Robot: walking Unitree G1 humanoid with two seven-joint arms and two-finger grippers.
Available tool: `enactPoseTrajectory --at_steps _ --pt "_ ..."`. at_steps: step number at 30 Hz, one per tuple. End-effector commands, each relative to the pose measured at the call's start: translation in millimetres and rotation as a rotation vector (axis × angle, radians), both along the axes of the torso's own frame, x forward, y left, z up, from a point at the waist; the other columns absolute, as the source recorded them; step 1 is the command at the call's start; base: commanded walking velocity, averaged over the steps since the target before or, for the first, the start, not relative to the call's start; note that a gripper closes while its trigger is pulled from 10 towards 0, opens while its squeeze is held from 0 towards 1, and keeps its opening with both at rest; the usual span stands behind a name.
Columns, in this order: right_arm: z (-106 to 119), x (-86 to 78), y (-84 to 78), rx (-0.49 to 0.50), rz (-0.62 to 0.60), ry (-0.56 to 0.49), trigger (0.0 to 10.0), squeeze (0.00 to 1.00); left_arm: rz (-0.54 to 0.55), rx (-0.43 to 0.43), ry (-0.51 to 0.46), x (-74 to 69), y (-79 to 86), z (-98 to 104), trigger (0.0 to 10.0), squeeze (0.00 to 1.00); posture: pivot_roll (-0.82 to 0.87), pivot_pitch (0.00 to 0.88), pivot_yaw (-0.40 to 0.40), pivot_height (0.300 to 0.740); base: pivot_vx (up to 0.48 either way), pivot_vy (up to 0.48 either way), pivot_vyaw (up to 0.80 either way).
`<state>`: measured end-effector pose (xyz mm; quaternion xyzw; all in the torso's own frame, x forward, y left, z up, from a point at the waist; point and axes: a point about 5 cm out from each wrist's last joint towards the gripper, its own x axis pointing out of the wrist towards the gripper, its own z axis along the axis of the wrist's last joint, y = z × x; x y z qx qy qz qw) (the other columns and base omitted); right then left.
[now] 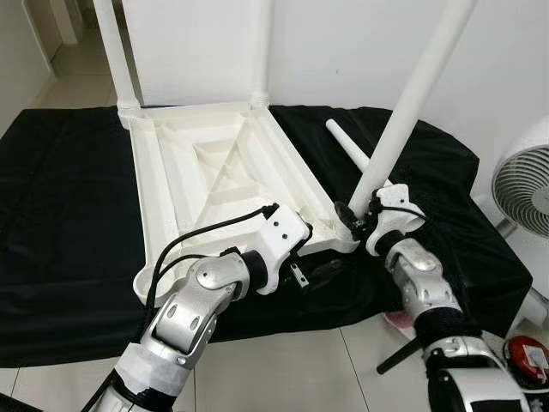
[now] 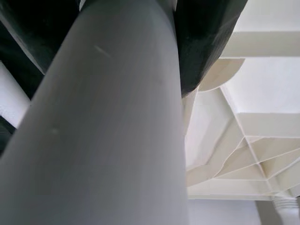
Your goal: Building children table
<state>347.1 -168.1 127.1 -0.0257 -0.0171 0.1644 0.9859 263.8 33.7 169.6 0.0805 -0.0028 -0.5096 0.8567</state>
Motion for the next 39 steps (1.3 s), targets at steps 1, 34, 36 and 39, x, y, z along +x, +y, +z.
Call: enactPoseTrajectory --at_steps 1,34,36,39 --pt "-15.6 -4.4 4.3 -0.011 0.002 0.075 10.0 0.0 0.023 0.006 -0.012 0.8 0.3 0.1 10.0 0.0 -0.07 0.0 -0.041 0.74 0.0 0.0 0.0" --pt "0.4 -30.0 63.3 0.189 -0.347 0.08 10.0 1.0 0.054 0.006 -0.051 18.0 5.1 7.7 10.0 0.0 -0.09 0.0 -0.045 0.74 0.0 0.0 0.0" --pt "2.5 -28.6 59.9 0.189 -0.325 0.06 10.0 1.0 0.055 0.008 -0.051 18.8 5.7 7.7 10.0 0.0 -0.08 0.0 -0.045 0.74 0.0 0.0 0.0" --pt "5.3 -27.0 54.0 0.191 -0.276 0.045 10.0 1.0 0.055 0.011 -0.053 19.2 6.2 7.3 10.0 0.0 -0.08 0.0 -0.045 0.74 0.0 0.0 0.0"
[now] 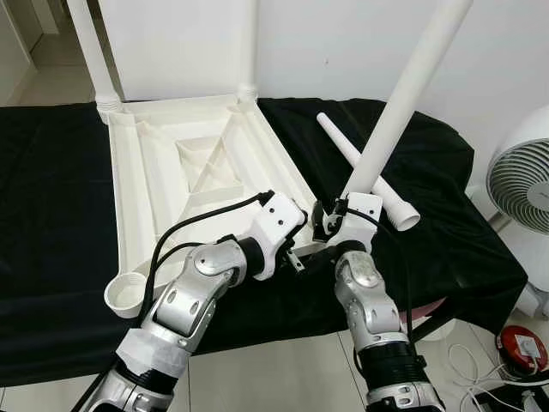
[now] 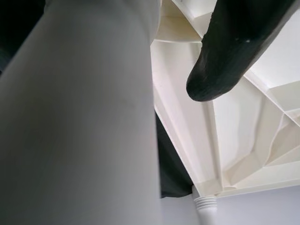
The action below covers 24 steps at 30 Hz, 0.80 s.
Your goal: Building children table
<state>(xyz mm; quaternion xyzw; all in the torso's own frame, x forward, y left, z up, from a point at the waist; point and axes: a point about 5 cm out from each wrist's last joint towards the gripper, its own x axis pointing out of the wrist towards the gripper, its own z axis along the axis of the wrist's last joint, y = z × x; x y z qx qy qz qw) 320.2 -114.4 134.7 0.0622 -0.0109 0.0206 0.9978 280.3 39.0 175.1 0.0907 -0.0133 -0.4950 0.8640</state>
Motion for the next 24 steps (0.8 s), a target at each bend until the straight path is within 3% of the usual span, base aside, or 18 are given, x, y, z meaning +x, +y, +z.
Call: enactPoseTrajectory --at_steps 1,2,3,4,5,9,11,14,16,24 --pt "-1.8 0.5 -2.0 0.015 0.029 0.003 10.0 1.0 0.022 0.006 -0.024 2.0 0.9 1.7 10.0 0.0 -0.08 0.0 -0.046 0.74 0.0 0.0 0.0" --pt "-1.8 0.5 -2.0 0.015 0.029 0.003 10.0 1.0 0.022 0.006 -0.024 2.0 0.9 1.7 10.0 0.0 -0.08 0.0 -0.046 0.74 0.0 0.0 0.0" --pt "-0.8 1.5 -5.7 0.002 0.055 -0.006 10.0 0.87 0.021 0.007 -0.024 1.7 0.9 1.2 10.0 0.0 -0.08 0.0 -0.046 0.74 0.0 0.0 0.0" --pt "0.6 2.6 -10.5 -0.01 0.101 -0.015 10.0 0.66 0.019 0.009 -0.024 1.0 1.1 0.3 10.0 0.0 -0.08 0.0 -0.046 0.74 0.0 0.0 0.0" --pt "-0.6 3.7 -14.3 -0.045 0.142 -0.009 10.0 0.0 0.019 0.01 -0.023 1.4 0.8 -0.4 10.0 0.0 -0.08 0.0 -0.048 0.74 0.0 0.0 0.0" --pt "-1.2 4.3 -15.7 -0.059 0.154 -0.005 10.0 0.0 0.019 0.01 -0.023 1.8 0.6 -0.7 10.0 0.0 -0.08 0.0 -0.048 0.74 0.0 0.0 0.0" --pt "-5.4 6.5 -28.2 -0.16 0.275 -0.017 10.0 0.0 0.003 0.01 -0.013 -2.5 -2.8 -4.5 10.0 0.0 -0.08 0.0 -0.052 0.74 0.0 0.0 0.0" --pt "-6.2 6.9 -30.4 -0.184 0.297 -0.018 10.0 0.0 -0.001 0.01 -0.009 -3.4 -3.7 -5.7 10.0 0.0 -0.08 0.0 -0.051 0.74 0.0 0.0 0.0" --pt "-7.9 8.2 -36.4 -0.252 0.379 -0.032 10.0 0.0 -0.022 0.014 0.016 -9.3 -6.6 -13.3 10.0 0.0 -0.08 0.0 -0.049 0.74 0.0 0.0 0.0" --pt "-6.0 13.9 -44.1 -0.323 0.525 -0.049 10.0 0.0 -0.052 0.029 0.038 -16.9 -9.9 -21.2 10.0 0.0 -0.08 0.0 -0.047 0.74 0.0 0.0 0.0"
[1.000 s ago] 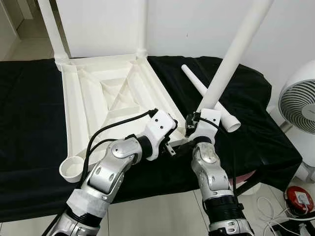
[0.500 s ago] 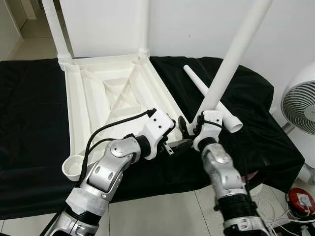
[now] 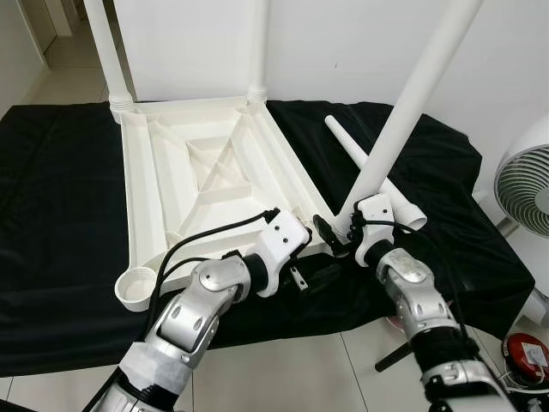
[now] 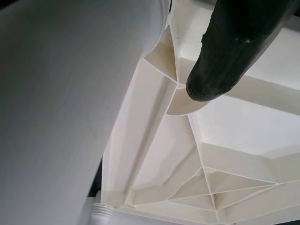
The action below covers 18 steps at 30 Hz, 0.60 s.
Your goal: Building children table
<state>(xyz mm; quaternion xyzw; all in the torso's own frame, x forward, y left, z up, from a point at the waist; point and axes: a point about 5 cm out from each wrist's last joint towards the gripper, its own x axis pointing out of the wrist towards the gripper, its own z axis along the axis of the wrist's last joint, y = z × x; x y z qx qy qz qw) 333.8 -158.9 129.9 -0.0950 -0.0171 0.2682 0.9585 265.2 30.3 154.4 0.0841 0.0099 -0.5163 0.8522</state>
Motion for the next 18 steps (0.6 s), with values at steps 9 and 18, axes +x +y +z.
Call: enactPoseTrajectory --at_steps 9,18 --pt "0.1 8.8 -11.1 -0.052 0.104 0.015 0.0 0.0 -0.01 0.011 -0.014 -3.3 -3.5 0.3 10.0 0.0 -0.07 0.0 -0.052 0.74 0.0 0.0 0.0" --pt "-8.1 7.0 -17.8 -0.069 0.112 0.045 0.0 0.0 -0.004 0.007 -0.016 -3.3 -3.5 1.4 10.0 0.0 -0.07 0.0 -0.054 0.74 0.0 0.0 0.0"
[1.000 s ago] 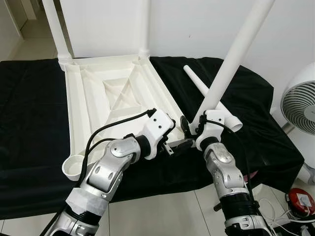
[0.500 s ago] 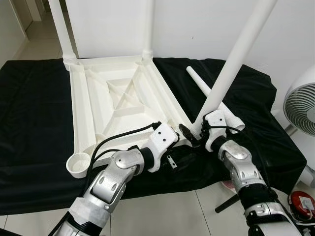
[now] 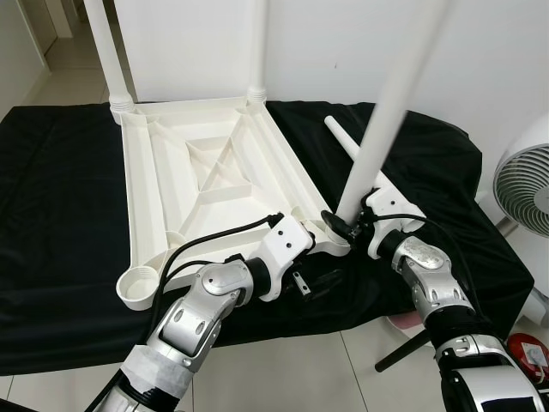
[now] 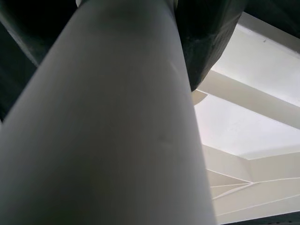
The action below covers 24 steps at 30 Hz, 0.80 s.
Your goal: Building children table
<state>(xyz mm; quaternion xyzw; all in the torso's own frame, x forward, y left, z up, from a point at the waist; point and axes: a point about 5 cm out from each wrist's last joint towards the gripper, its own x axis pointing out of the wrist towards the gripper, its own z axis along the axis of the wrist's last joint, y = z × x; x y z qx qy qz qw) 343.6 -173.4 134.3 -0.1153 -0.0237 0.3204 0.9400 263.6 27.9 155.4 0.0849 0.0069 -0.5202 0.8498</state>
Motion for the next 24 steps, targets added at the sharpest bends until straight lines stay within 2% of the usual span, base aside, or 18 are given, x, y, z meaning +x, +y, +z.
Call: enactPoseTrajectory --at_steps 1,3,4,7,8,15,20,24 --pt "-14.9 -4.1 -5.7 -0.031 -0.009 0.067 0.0 0.0 0.008 0.005 -0.011 -1.6 -1.1 1.1 10.0 0.0 -0.07 0.0 -0.055 0.74 0.0 0.0 0.0" --pt "-17.3 -5.6 -7.6 -0.024 -0.02 0.073 0.0 0.0 0.009 0.003 -0.012 -1.2 -1.1 1.7 10.0 0.0 -0.08 0.0 -0.052 0.74 0.0 0.0 0.0" --pt "-19.5 -6.7 -8.9 -0.013 -0.035 0.083 1.3 0.0 0.009 0.002 -0.014 -0.9 -1.1 2.3 10.0 0.0 -0.08 0.0 -0.052 0.74 0.0 0.0 0.0" --pt "-21.0 -7.1 -9.7 -0.005 -0.042 0.088 1.3 0.0 0.009 0.002 -0.015 -0.8 -1.2 2.7 10.0 0.0 -0.08 0.0 -0.052 0.74 0.0 0.0 0.0" --pt "-23.0 -8.2 -10.1 0.007 -0.046 0.092 10.0 0.0 0.009 0.002 -0.016 -0.4 -1.3 3.5 10.0 0.0 -0.08 0.0 -0.049 0.74 0.0 0.0 0.0" --pt "-35.0 -11.0 -13.2 0.094 -0.107 0.15 10.0 0.0 -0.007 -0.003 -0.022 -1.0 -2.6 6.6 10.0 0.0 -0.09 0.0 -0.034 0.74 0.0 0.0 0.0" --pt "-41.2 -9.5 -13.9 0.192 -0.166 0.216 10.0 0.0 -0.011 -0.004 -0.023 -1.2 -2.2 8.5 10.0 0.0 -0.09 0.0 -0.028 0.74 0.0 0.0 0.0" --pt "-41.5 -7.4 -13.2 0.216 -0.187 0.236 10.0 0.0 -0.012 -0.005 -0.022 -1.4 -2.3 8.8 10.0 0.0 -0.09 0.0 -0.026 0.74 0.0 0.0 0.0"
